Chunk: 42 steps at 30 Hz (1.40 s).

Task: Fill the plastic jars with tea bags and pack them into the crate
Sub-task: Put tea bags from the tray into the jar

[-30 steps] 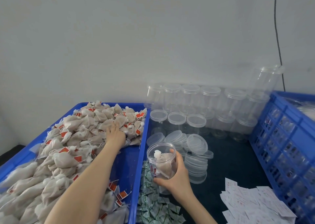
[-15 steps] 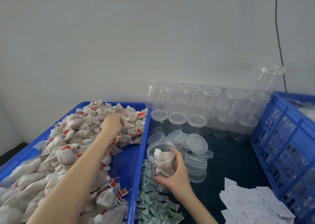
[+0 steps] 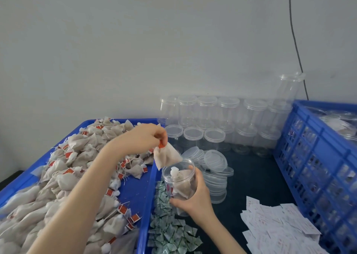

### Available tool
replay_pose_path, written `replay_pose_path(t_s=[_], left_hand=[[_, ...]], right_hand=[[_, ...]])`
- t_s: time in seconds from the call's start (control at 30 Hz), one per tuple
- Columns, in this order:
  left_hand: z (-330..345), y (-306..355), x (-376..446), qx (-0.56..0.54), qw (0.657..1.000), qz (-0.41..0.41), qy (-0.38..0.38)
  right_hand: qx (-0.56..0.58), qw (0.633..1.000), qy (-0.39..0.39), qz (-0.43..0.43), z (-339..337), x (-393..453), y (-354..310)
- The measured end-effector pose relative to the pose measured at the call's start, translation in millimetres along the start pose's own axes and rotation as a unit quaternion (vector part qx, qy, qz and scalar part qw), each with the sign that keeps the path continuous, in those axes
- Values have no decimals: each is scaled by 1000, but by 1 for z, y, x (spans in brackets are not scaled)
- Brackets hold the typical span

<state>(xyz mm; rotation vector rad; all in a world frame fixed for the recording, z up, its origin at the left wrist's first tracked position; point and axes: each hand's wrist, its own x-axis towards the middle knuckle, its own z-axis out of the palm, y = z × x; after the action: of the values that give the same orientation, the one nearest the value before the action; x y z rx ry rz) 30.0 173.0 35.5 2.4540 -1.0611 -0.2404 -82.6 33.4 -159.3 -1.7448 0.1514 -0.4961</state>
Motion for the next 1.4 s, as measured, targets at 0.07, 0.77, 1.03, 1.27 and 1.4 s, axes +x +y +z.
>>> replay_pose_path(t_s=[0.07,0.77,1.03,1.27,1.4], left_hand=[[14,11,2,33,998,23,-51],[82,34,18,12,952,173,-253],[121,4,46,237,969,-31,-60],[187,-12,53,400,873,-16,-278],[194,-19,54,425,863,-16,-272]], right_hand=[[-6,1000,4,-9,-3,-2,-2],[-34,998,45,-27,-36,-34,8],[-25,994,107,-22,-57,-32,10],[-35,993,112,-23,-67,-38,14],[-25,993,112,-13,-68,-40,18]])
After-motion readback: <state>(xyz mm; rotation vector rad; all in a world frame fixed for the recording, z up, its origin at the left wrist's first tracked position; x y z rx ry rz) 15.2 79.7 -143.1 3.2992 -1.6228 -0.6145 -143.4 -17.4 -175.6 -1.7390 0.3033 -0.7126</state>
